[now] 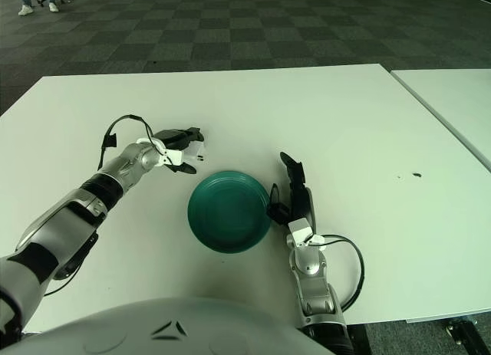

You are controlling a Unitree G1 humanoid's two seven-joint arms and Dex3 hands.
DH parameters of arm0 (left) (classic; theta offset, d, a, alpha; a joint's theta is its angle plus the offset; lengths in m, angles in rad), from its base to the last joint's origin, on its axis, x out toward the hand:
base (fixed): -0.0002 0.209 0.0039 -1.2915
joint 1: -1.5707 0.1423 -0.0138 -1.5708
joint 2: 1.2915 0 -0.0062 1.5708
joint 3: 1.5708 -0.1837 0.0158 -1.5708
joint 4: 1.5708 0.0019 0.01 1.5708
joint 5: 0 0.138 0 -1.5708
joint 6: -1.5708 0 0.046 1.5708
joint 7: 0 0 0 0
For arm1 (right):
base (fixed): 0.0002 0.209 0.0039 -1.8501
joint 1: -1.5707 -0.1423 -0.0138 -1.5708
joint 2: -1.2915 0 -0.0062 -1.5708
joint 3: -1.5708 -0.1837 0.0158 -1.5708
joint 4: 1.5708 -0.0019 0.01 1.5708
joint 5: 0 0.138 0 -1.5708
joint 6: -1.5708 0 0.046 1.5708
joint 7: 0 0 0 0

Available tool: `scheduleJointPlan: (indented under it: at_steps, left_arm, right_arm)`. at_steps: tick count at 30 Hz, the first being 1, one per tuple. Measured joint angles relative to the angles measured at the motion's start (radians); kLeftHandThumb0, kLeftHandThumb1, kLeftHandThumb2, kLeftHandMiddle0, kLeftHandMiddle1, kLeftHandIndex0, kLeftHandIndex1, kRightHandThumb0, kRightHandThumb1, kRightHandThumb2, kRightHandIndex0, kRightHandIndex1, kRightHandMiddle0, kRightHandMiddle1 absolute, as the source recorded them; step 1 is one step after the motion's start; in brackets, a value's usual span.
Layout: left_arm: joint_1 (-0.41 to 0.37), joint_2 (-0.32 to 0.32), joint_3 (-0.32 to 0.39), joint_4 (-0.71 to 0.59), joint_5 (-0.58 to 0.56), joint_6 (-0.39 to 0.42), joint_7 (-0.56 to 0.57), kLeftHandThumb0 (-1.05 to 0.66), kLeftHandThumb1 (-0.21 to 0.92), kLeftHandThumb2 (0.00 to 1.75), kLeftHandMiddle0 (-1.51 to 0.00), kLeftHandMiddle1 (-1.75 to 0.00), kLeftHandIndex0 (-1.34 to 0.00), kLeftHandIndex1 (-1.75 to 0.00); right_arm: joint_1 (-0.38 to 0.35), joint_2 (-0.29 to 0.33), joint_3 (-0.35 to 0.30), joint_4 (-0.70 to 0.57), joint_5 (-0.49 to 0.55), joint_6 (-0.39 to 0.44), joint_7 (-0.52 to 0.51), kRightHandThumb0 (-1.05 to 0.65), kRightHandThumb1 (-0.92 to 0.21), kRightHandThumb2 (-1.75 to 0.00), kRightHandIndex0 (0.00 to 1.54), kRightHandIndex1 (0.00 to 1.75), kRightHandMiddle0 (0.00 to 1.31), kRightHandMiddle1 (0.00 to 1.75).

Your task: Put the charger into the plate.

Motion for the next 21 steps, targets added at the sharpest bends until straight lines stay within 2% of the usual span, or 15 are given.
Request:
scheduleJointPlan:
  at_steps: [19,21]
  left_arm:
    - [-0.074,-0.043,-0.076,0.171,0.025,-0.005,0.095,-0.99,0.92,0.32,-0.41,-0.07,-0.10,-0.89]
    - [-0.079,-0.045,-0.081,0.181,0.026,-0.004,0.100,-0.97,0.92,0.31,-0.44,-0.10,-0.12,-0.95]
  right_arm:
    - [0.021,-0.021,0.014,-0.014,-0.075,0.003,-0.053,-0.86,-0.92,-1.04,0.17,0.00,0.00,0.59]
    - [0.024,-0.024,0.014,-0.016,-0.078,0.003,-0.057,-0.86,-0.92,-1.04,0.17,0.00,0.00,0.60]
